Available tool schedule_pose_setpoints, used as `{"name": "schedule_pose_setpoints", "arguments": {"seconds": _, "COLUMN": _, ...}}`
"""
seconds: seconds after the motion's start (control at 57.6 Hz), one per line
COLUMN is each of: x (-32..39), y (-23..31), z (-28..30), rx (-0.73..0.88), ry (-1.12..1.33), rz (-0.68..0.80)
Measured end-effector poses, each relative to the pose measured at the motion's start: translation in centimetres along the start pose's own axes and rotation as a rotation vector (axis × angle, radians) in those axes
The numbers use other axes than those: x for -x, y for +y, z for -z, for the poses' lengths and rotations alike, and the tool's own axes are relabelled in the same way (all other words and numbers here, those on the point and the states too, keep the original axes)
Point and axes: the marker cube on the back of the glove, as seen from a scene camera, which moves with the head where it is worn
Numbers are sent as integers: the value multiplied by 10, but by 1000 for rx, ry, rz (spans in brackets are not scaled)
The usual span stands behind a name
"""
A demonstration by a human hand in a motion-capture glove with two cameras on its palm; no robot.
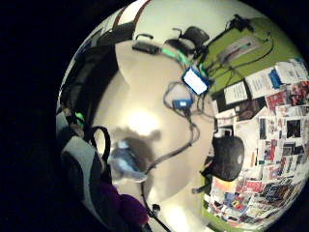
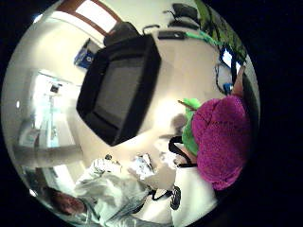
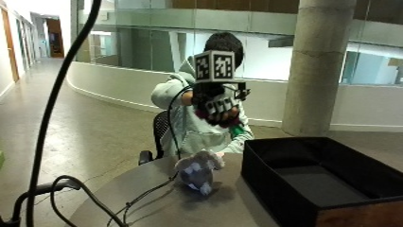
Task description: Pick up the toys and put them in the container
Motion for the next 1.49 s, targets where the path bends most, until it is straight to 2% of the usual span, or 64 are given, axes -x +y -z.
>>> {"name": "schedule_pose_setpoints", "arguments": {"seconds": 0.226, "x": 104, "y": -27, "z": 67, "rx": -201, "ry": 40, "rz": 115}}
{"name": "schedule_pose_setpoints", "arguments": {"seconds": 0.452, "x": 187, "y": -69, "z": 61, "rx": -300, "ry": 19, "rz": 194}}
{"name": "schedule_pose_setpoints", "arguments": {"seconds": 0.539, "x": 204, "y": -84, "z": 44, "rx": -278, "ry": -6, "rz": 193}}
{"name": "schedule_pose_setpoints", "arguments": {"seconds": 0.626, "x": 218, "y": -90, "z": 25, "rx": -127, "ry": -45, "rz": 191}}
{"name": "schedule_pose_setpoints", "arguments": {"seconds": 0.73, "x": 218, "y": -97, "z": 10, "rx": -18, "ry": -82, "rz": 195}}
{"name": "schedule_pose_setpoints", "arguments": {"seconds": 0.921, "x": 207, "y": -89, "z": 16, "rx": -32, "ry": -64, "rz": 206}}
{"name": "schedule_pose_setpoints", "arguments": {"seconds": 1.164, "x": 156, "y": -67, "z": 34, "rx": -62, "ry": -30, "rz": 176}}
{"name": "schedule_pose_setpoints", "arguments": {"seconds": 1.494, "x": 89, "y": 7, "z": 30, "rx": -4, "ry": -41, "rz": 112}}
